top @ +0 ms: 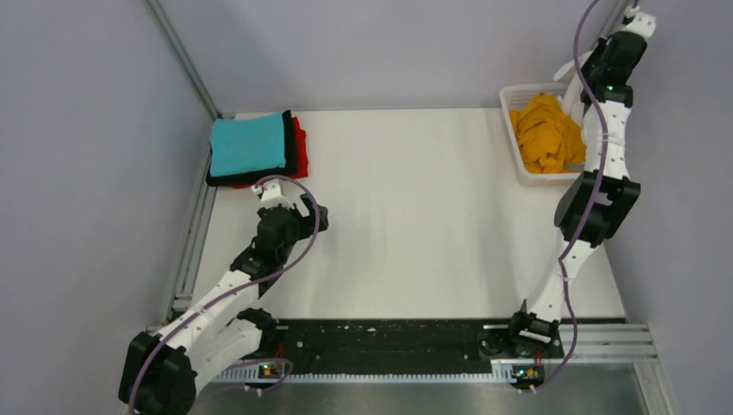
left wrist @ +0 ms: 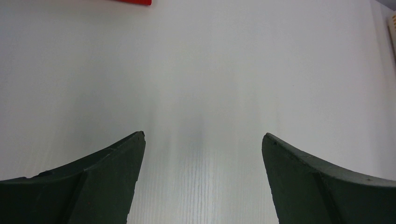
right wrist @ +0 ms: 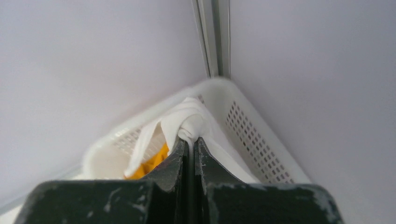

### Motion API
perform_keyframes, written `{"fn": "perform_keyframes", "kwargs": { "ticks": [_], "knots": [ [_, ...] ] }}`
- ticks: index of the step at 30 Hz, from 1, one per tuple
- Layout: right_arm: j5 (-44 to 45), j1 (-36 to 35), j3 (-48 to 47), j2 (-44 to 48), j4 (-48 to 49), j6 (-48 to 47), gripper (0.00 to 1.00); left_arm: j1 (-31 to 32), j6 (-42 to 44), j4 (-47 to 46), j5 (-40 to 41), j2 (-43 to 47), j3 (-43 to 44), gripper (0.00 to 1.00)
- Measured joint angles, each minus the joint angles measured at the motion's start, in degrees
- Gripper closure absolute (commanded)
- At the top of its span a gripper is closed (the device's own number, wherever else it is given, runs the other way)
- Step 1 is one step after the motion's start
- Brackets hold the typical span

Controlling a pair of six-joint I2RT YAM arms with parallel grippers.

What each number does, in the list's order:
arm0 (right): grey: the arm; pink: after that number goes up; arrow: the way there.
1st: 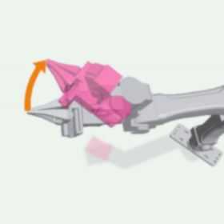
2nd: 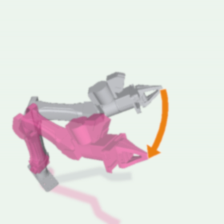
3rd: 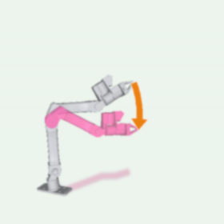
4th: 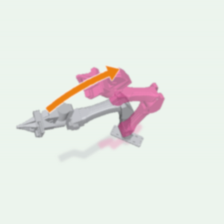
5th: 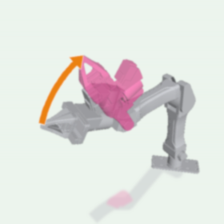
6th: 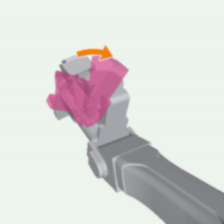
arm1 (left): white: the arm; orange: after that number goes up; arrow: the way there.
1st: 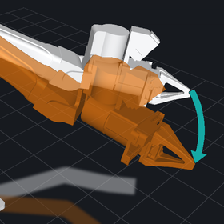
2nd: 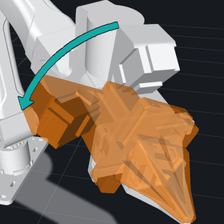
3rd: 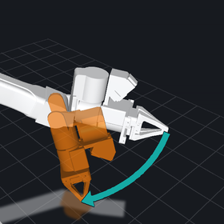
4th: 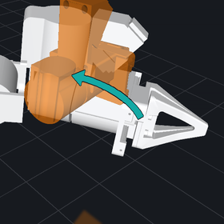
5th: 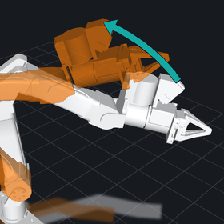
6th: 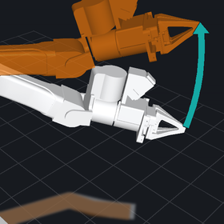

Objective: Fold and stack the t-shirts
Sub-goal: Grab crumpled tshirt from bin with the right arm, then move the tshirt to the center of the board

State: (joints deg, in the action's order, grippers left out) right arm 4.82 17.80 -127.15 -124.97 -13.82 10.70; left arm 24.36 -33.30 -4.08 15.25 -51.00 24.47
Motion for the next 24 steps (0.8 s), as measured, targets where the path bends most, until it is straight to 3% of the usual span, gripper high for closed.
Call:
{"fn": "perform_keyframes", "kwargs": {
  "ticks": [12,21,24],
  "knots": [
    [-9.79,0.00,4.26,25.24,23.08,5.60,1.00,0.00,-0.07,1.79,-0.96,2.91,0.00,0.01],
    [-24.04,-1.05,5.09,30.21,29.31,22.14,1.00,0.00,-0.55,2.47,-1.70,3.54,0.00,0.01],
    [-28.87,-4.90,7.78,32.26,29.18,26.75,1.00,0.00,-1.18,2.99,-2.25,5.14,0.02,0.01]
  ]
}}
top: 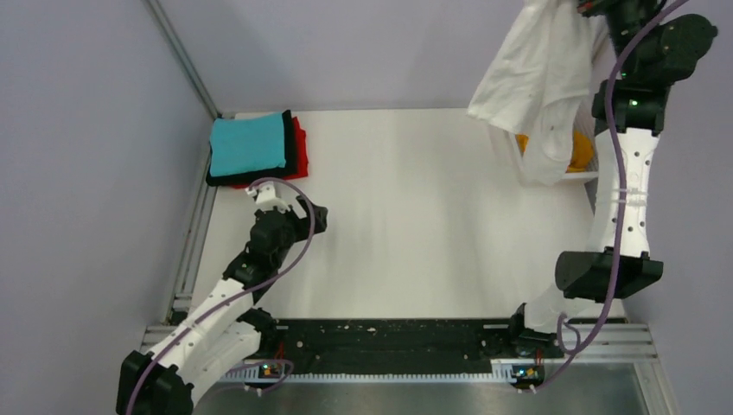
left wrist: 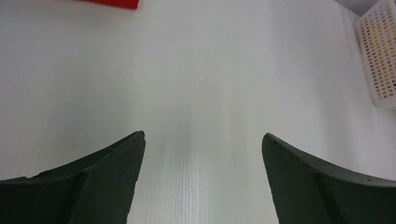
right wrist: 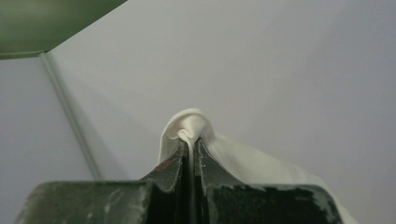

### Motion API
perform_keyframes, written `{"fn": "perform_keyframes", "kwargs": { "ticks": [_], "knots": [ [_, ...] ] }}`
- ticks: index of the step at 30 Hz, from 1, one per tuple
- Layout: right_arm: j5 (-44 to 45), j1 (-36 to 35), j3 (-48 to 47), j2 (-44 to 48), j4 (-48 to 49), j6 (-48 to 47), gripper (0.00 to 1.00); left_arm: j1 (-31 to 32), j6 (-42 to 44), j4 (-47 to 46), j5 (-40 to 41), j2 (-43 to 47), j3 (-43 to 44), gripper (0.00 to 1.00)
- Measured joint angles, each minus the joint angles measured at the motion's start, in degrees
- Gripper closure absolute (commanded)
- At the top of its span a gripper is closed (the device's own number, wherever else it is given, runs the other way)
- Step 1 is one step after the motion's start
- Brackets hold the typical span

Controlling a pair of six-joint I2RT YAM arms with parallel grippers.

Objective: Fold and stack the t-shirts
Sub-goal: Move the tshirt to the center of the board

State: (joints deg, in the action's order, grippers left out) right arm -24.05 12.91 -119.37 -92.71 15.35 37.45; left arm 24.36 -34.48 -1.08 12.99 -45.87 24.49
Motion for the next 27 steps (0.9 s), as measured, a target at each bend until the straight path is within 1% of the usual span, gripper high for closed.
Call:
{"fn": "perform_keyframes", "kwargs": {
  "ticks": [1,7,10,13,15,19,22,24,26,27],
  "knots": [
    [-1.20,-2.43,0.66,0.66,-0.42,0.48,1.00,0.00,-0.17,0.22,-0.13,0.68,0.00,0.01],
    [-4.76,-22.05,7.39,6.40,-2.23,-0.46,1.00,0.00,-2.14,3.28,-0.28,6.10,0.02,0.01],
    [-5.53,-28.46,10.34,9.25,-1.55,-0.37,1.00,0.00,-3.45,5.38,-0.26,9.97,0.04,0.01],
    [-5.60,-32.59,13.68,11.63,0.20,0.17,1.00,0.00,-4.68,7.30,0.00,13.05,0.07,0.01],
    [-4.85,-34.99,18.21,13.79,1.92,0.15,1.00,0.00,-5.42,9.03,0.20,15.28,0.13,0.01],
    [0.50,-39.93,33.31,18.97,5.75,-1.99,1.00,0.00,-6.97,13.38,1.09,20.20,0.55,0.01],
    [5.79,-41.03,44.44,20.83,5.86,-4.07,1.00,0.00,-7.91,16.20,2.36,23.19,1.38,0.01],
    [10.91,-41.03,51.47,21.57,5.09,-5.75,1.00,0.00,-8.59,17.22,3.28,24.50,1.62,0.01],
    [17.73,-41.00,60.48,22.93,4.83,-6.88,1.00,0.00,-9.01,18.03,3.76,24.72,1.66,0.01],
    [20.98,-40.87,65.35,23.63,4.96,-7.04,0.98,0.00,-9.14,18.45,3.80,24.48,1.66,0.01]
  ]
}}
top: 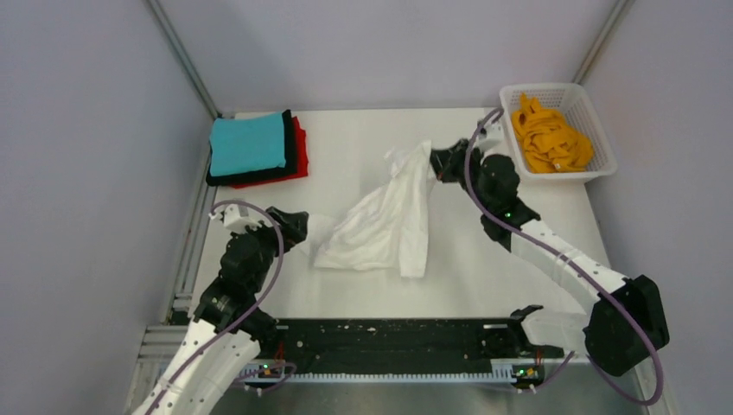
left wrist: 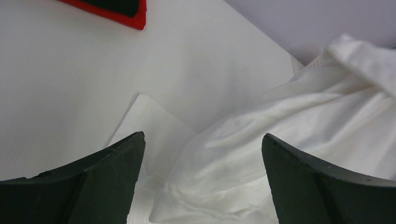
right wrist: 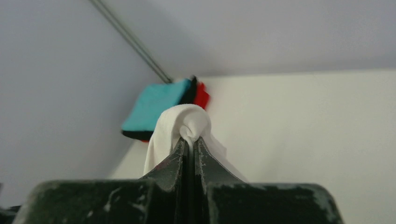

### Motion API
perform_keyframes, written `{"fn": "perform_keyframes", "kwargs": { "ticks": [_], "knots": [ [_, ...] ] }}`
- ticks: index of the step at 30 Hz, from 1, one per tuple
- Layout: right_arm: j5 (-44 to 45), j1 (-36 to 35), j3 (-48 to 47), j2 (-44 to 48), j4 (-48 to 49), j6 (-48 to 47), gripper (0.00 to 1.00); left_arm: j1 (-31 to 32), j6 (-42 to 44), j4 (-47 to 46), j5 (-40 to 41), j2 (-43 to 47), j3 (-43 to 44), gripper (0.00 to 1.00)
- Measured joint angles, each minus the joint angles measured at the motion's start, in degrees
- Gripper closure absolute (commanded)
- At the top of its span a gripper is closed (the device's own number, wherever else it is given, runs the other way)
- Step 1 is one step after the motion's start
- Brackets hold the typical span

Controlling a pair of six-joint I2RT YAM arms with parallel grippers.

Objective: Fold and stack the t-shirts
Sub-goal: Move the tshirt to the center of the board

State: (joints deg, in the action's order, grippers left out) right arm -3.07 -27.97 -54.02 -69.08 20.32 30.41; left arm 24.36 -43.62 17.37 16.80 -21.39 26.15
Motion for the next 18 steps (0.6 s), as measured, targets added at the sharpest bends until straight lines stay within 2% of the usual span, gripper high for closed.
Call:
{"fn": "perform_keyframes", "kwargs": {
  "ticks": [2,4,7,10,11,13,18],
  "knots": [
    [5.95,0.52,10.05,1.36,-0.15,0.33,0.96,0.00,-0.04,0.66,-0.02,-1.01,0.00,0.01],
    [10.43,1.99,19.67,1.90,-1.11,1.92,0.89,0.00,-0.02,0.92,-0.46,-3.15,0.13,0.01],
    [13.60,6.93,28.41,1.99,-4.81,5.09,0.40,0.00,-0.02,0.85,-1.92,-8.35,0.72,0.01],
    [16.70,12.63,30.77,3.65,-10.71,6.47,0.11,0.00,-0.04,0.76,-3.23,-14.36,1.66,0.01],
    [18.43,13.40,30.29,5.09,-13.11,5.79,0.05,0.00,-0.09,0.85,-3.39,-15.96,1.99,0.01],
    [21.09,13.49,28.17,7.89,-17.88,5.03,0.01,0.00,-0.57,1.68,-2.58,-19.65,2.99,0.01],
    [24.85,13.42,20.17,14.38,-28.89,2.97,0.01,-0.09,-4.52,6.08,4.42,-23.50,5.49,0.01]
  ]
}}
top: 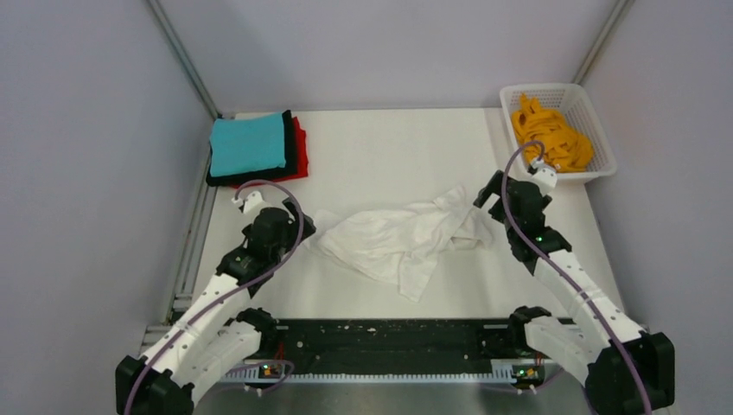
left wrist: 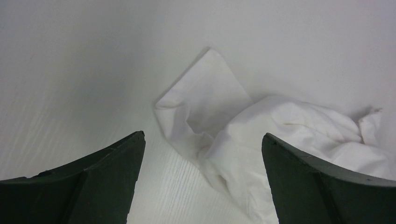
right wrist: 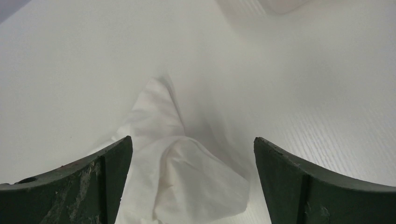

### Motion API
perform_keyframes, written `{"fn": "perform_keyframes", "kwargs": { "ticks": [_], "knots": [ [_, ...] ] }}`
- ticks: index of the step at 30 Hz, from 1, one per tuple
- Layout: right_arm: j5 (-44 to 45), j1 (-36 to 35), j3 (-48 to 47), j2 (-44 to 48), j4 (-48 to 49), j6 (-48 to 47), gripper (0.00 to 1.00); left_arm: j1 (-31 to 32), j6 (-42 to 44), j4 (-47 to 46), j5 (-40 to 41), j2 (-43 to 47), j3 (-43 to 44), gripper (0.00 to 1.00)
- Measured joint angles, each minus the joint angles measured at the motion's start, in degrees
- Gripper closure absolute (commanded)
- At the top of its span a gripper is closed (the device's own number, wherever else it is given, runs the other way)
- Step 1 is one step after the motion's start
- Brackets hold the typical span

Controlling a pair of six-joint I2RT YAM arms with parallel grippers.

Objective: Fold and stack the t-shirts
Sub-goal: Flatten out the tshirt

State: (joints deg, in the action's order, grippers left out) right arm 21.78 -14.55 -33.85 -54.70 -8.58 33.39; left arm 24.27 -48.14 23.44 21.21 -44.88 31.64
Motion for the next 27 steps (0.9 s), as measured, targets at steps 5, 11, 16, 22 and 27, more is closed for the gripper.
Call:
{"fn": "perform_keyframes", "kwargs": {
  "ticks": [5,11,16,22,27],
  "knots": [
    [-1.68,-7.61,-2.47,4.68,-7.96,-2.78,0.04,-2.56,-1.92,0.61,0.94,-1.84,0.22,0.01],
    [-9.40,-28.96,-3.39,1.64,-10.95,-5.40,0.10,-9.73,-2.99,-0.31,-4.33,-6.56,-0.07,0.01],
    [-12.35,-43.91,-4.63,-9.70,-12.70,-5.55,0.18,-11.82,-3.06,-2.10,-8.70,-10.19,-1.27,0.01],
    [-16.35,-47.84,-4.90,-22.71,-13.42,-5.07,0.27,-11.87,-3.17,-4.74,-13.25,-14.58,-2.82,0.01],
    [-16.68,-47.95,-5.70,-25.83,-12.22,-4.72,0.43,-11.87,-3.08,-5.66,-16.37,-18.27,-2.82,0.01]
  ]
}}
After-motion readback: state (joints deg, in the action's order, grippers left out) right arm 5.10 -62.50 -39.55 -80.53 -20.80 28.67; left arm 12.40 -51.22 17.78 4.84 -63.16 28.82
